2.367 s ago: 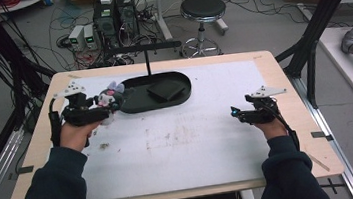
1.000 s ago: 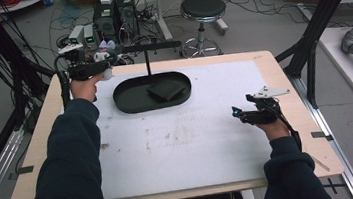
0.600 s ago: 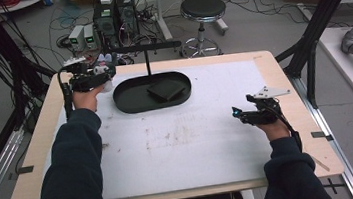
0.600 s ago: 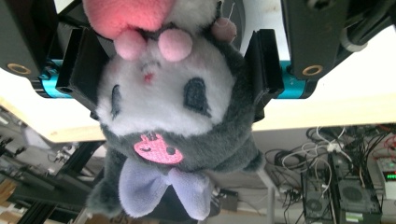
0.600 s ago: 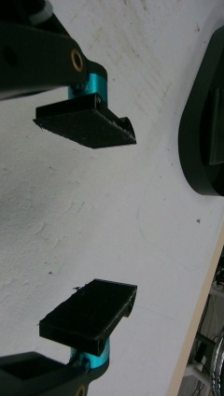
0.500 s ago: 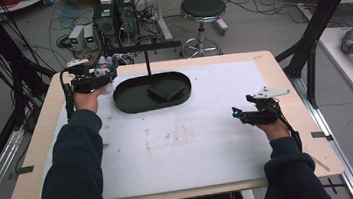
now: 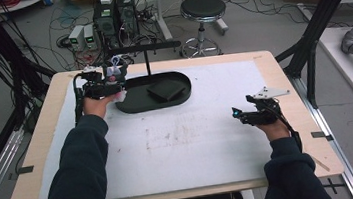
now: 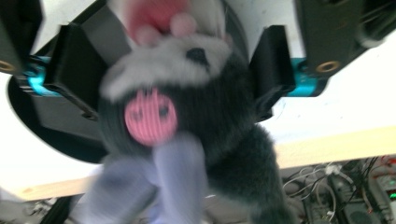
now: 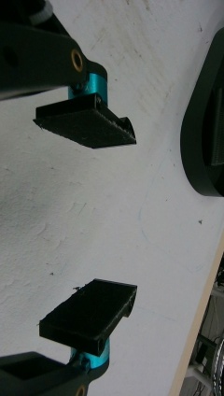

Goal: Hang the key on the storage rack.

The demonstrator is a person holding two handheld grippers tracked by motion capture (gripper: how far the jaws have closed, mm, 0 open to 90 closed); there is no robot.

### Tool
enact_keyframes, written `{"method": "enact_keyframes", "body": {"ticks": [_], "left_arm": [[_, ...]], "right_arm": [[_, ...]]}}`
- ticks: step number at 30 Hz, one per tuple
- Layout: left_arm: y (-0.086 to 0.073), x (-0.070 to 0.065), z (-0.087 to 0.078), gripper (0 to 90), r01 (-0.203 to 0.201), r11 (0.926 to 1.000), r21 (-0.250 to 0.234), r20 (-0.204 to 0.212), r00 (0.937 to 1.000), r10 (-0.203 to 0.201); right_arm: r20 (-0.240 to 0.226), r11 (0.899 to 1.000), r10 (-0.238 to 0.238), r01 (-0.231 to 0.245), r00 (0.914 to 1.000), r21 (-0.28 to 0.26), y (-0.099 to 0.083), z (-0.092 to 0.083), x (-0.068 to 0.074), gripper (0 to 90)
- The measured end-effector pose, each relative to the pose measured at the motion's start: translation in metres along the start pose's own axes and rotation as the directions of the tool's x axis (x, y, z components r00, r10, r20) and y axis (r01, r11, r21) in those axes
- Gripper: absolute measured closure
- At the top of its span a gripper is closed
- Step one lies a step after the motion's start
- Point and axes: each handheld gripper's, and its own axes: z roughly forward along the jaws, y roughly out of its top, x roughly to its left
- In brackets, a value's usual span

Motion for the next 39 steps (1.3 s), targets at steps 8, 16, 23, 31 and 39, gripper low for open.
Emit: {"method": "enact_keyframes", "body": {"ticks": [8, 16, 23, 31, 39], "left_arm": [[-0.014, 0.000, -0.019, 21.7, -0.017, 0.9969, -0.077, 0.052, 0.9984, 0.021], [-0.042, -0.012, -0.054, 20.7, -0.061, 0.9779, -0.200, 0.114, 0.9898, 0.085], [-0.066, -0.024, -0.078, 20.7, -0.094, 0.9628, -0.254, 0.148, 0.9799, 0.134], [-0.083, -0.039, -0.095, 20.7, -0.155, 0.9505, -0.269, 0.140, 0.9702, 0.198], [-0.099, -0.034, -0.095, 20.6, -0.141, 0.9567, -0.254, 0.132, 0.9750, 0.179]], "right_arm": [[-0.011, 1.000, -0.005, 0.005, 0.9999, 0.002, -0.002, 0.001, 0.000, 24.3], [-0.032, 1.000, -0.017, 0.017, 0.9993, 0.001, -0.007, 0.001, -0.001, 22.9], [-0.029, 1.000, -0.027, 0.027, 0.9992, 0.004, -0.009, -0.001, -0.001, 22.2], [-0.024, 0.999, -0.030, 0.031, 0.9992, 0.017, -0.009, 0.000, 0.003, 22.2], [-0.008, 1.000, -0.026, 0.026, 0.9996, 0.009, -0.010, -0.002, 0.002, 22.2]]}}
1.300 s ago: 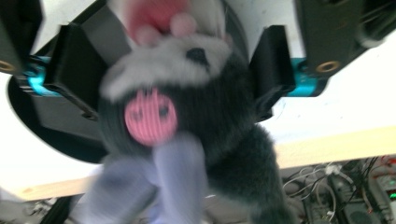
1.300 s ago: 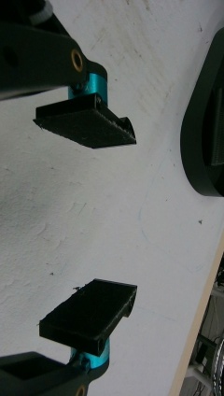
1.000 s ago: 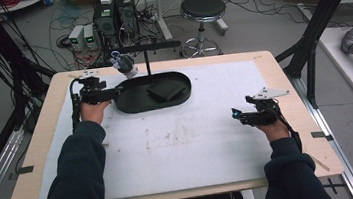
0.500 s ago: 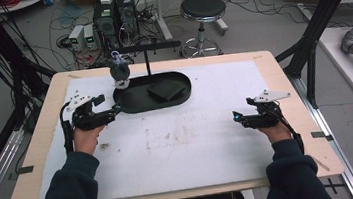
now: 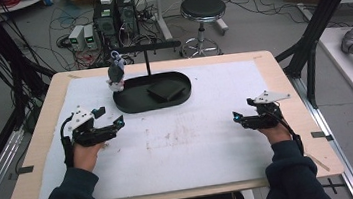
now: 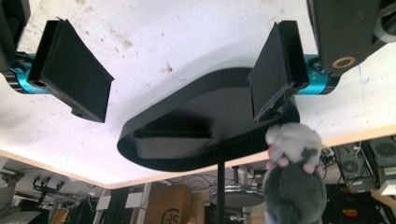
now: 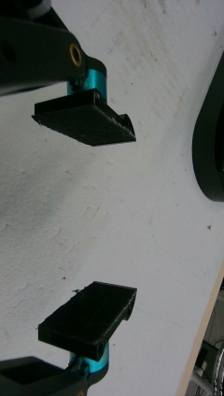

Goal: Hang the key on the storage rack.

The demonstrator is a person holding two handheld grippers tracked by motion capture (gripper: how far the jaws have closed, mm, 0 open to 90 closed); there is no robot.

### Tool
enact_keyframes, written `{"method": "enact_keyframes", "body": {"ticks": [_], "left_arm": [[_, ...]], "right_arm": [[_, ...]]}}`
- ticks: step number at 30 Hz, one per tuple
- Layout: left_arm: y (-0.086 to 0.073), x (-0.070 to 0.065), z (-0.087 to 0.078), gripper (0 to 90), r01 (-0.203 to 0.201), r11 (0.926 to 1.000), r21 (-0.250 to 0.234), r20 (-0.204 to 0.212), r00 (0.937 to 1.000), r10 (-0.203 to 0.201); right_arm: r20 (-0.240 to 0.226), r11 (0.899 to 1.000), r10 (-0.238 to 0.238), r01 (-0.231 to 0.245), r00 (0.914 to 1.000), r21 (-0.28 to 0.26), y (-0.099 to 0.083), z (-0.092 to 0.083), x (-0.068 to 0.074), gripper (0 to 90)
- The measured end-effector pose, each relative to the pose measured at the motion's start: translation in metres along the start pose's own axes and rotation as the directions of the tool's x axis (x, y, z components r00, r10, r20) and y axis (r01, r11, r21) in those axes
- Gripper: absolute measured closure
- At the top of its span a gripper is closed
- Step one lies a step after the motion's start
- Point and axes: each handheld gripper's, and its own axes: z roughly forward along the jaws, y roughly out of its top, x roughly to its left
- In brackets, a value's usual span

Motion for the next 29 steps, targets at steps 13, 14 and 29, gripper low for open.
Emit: {"method": "enact_keyframes", "body": {"ticks": [13, 14, 29], "left_arm": [[-0.0083, 0.0070, -0.0038, 20.6, 0.035, 0.9993, 0.010, -0.008, 0.9994, -0.035], [-0.0085, 0.0070, -0.0038, 20.6, 0.041, 0.9991, 0.006, -0.008, 0.9991, -0.041], [-0.0109, 0.0091, -0.0037, 20.6, 0.047, 0.9986, 0.024, -0.019, 0.9987, -0.046]], "right_arm": [[0.009, 1.000, -0.022, 0.023, 0.9997, -0.003, 0.0007, 0.0002, 0.0048, 22.3], [0.009, 1.000, -0.024, 0.025, 0.9997, -0.005, 0.0008, 0.0000, 0.0047, 22.2], [0.008, 1.000, -0.029, 0.029, 0.9996, -0.012, 0.0007, 0.0007, 0.0033, 22.2]]}}
